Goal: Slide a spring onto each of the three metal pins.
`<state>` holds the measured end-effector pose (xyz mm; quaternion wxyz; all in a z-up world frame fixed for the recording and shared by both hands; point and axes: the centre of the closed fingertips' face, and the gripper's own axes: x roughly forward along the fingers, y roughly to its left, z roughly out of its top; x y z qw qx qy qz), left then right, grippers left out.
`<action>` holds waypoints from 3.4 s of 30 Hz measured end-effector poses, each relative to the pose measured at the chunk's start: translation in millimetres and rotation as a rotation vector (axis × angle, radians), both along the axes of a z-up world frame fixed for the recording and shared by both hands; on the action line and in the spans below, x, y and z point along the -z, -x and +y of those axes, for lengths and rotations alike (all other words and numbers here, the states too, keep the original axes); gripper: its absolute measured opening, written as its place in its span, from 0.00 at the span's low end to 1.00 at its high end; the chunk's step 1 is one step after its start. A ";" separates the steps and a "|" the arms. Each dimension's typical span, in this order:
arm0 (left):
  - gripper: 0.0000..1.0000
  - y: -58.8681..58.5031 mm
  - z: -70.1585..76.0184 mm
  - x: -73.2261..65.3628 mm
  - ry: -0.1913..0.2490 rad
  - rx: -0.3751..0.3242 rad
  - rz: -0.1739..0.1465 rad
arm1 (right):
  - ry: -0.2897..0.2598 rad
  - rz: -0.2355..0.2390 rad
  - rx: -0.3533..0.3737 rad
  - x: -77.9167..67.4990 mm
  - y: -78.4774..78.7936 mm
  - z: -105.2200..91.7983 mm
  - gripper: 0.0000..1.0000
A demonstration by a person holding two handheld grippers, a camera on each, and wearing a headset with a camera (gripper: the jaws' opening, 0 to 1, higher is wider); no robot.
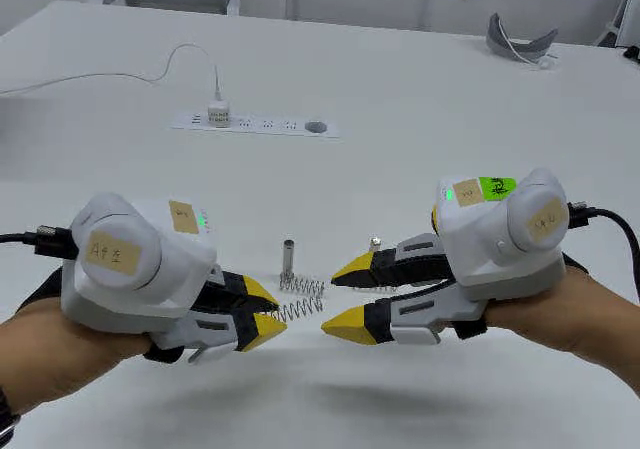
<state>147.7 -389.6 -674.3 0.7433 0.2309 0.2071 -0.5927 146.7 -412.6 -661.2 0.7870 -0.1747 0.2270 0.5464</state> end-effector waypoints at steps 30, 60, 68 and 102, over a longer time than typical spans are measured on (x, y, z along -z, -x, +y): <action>0.10 15.1 -10.6 -9.8 0.037 0.073 -0.034 | -0.055 0.067 -0.044 -13.5 16.6 12.0 0.13; 0.09 9.0 -9.4 -8.1 0.120 0.003 0.024 | -0.073 0.023 -0.056 -30.5 12.6 34.4 0.16; 0.09 5.5 -7.0 -10.6 0.154 -0.029 0.045 | -0.085 0.010 -0.033 -31.7 6.5 34.2 0.12; 0.29 -8.8 25.0 -4.8 0.201 -0.206 0.044 | -0.116 0.007 0.023 -36.7 -18.2 48.8 0.12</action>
